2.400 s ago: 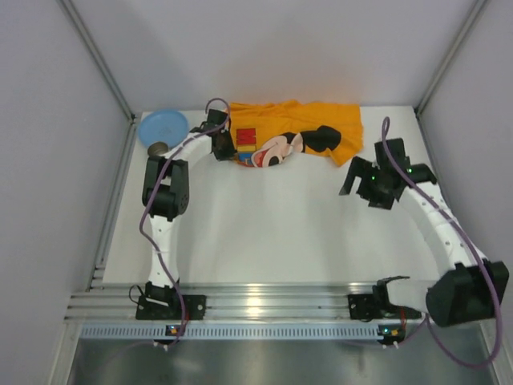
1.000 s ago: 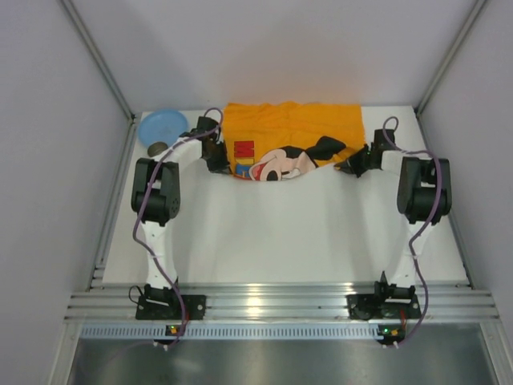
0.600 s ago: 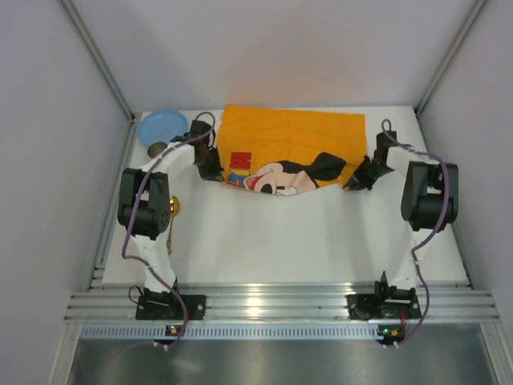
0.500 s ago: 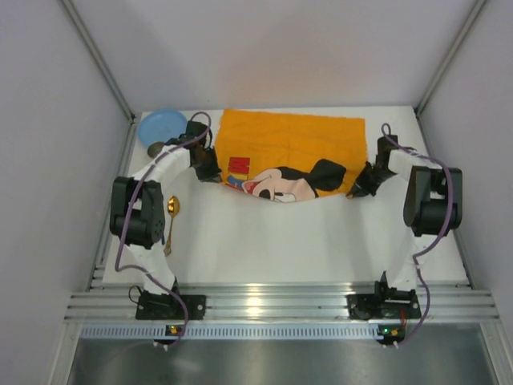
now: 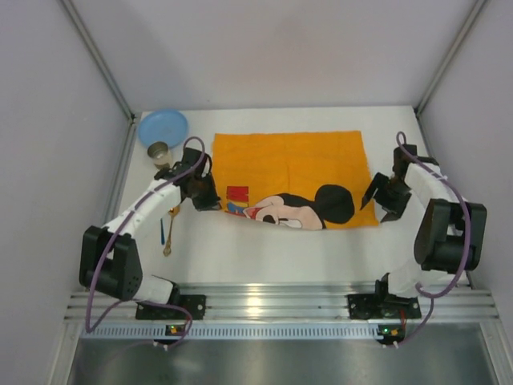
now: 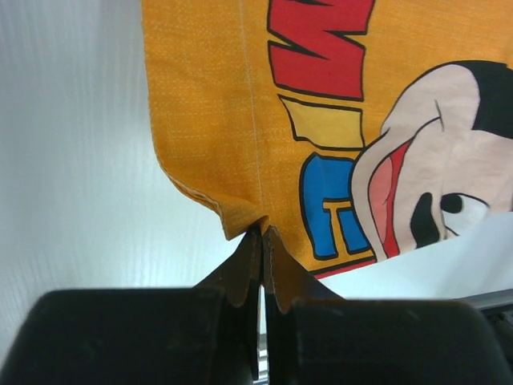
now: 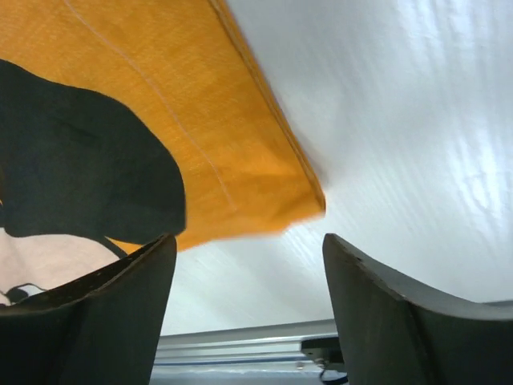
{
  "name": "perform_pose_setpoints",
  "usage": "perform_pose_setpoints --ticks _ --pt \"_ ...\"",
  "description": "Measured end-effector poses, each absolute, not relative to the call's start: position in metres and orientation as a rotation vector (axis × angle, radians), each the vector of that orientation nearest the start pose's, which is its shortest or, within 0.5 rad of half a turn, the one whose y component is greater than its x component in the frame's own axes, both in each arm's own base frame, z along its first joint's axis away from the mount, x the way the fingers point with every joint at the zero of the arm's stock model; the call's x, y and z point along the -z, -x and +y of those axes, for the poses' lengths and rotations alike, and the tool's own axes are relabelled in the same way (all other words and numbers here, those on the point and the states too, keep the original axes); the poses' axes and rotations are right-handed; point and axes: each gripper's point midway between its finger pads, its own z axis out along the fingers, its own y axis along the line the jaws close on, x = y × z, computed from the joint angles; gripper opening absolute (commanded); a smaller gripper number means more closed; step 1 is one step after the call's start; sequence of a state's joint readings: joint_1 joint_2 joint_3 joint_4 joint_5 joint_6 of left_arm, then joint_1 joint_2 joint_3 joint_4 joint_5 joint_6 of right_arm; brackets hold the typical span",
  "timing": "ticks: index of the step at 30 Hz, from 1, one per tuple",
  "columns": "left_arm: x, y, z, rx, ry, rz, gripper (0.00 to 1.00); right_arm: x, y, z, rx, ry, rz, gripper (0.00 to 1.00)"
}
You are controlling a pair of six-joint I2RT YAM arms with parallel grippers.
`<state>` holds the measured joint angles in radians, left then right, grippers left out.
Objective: Set the dinner table for one person
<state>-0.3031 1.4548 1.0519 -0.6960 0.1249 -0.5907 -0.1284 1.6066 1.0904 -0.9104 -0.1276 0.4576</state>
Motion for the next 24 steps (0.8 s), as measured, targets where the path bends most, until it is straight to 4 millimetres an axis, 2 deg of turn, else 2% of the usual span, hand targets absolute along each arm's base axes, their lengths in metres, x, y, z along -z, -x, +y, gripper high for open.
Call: perform_pose_setpoints --ticks 1,2,3,4,7,10,12,14,15,16,17,19,20,24 --pt "-0.104 -0.284 -0.140 0.442 0.356 2.709 0.00 -0.062 -0.268 0.000 -0.200 -0.857 2.884 0.78" --pt "-0.108 -0.277 -0.142 0.450 0.362 2.703 0.09 -0.064 -0.261 -0.005 -0.175 -0.865 2.883 0.80" --pt "-0.112 -0.271 -0.145 0.461 0.360 2.699 0.28 -0.066 -0.255 -0.009 -0.157 -0.876 2.878 0.80" --pt "-0.117 -0.265 -0.149 0.474 0.357 2.690 0.98 -0.069 -0.247 -0.011 -0.143 -0.884 2.873 0.81" --pt "-0.138 -0.249 -0.164 0.536 0.340 2.649 0.99 -0.088 -0.232 -0.010 -0.149 -0.884 2.824 0.81" --pt "-0.158 -0.242 -0.172 0.578 0.307 2.590 0.99 -0.116 -0.236 -0.003 -0.228 -0.853 2.717 0.81" --pt "-0.161 -0.247 -0.171 0.562 0.314 2.576 0.99 -0.127 -0.242 0.005 -0.303 -0.845 2.676 0.80" --pt "-0.157 -0.257 -0.172 0.527 0.321 2.589 0.99 -0.130 -0.250 0.012 -0.373 -0.851 2.660 0.79" --pt "-0.151 -0.263 -0.174 0.504 0.324 2.608 0.98 -0.129 -0.254 0.017 -0.414 -0.858 2.663 0.75" --pt "-0.145 -0.270 -0.176 0.485 0.325 2.627 0.99 -0.128 -0.258 0.021 -0.451 -0.855 2.662 0.70" --pt "-0.138 -0.276 -0.178 0.463 0.321 2.648 0.99 -0.127 -0.263 0.026 -0.493 -0.854 2.659 0.52" --pt "-0.122 -0.288 -0.183 0.419 0.302 2.691 0.98 -0.127 -0.276 0.037 -0.575 -0.827 2.645 0.30" --pt "-0.114 -0.295 -0.185 0.400 0.294 2.711 0.98 -0.127 -0.281 0.042 -0.606 -0.813 2.639 0.01" --pt "-0.090 -0.329 -0.197 0.352 0.262 2.760 0.96 -0.129 -0.318 0.061 -0.712 -0.737 2.640 0.00"
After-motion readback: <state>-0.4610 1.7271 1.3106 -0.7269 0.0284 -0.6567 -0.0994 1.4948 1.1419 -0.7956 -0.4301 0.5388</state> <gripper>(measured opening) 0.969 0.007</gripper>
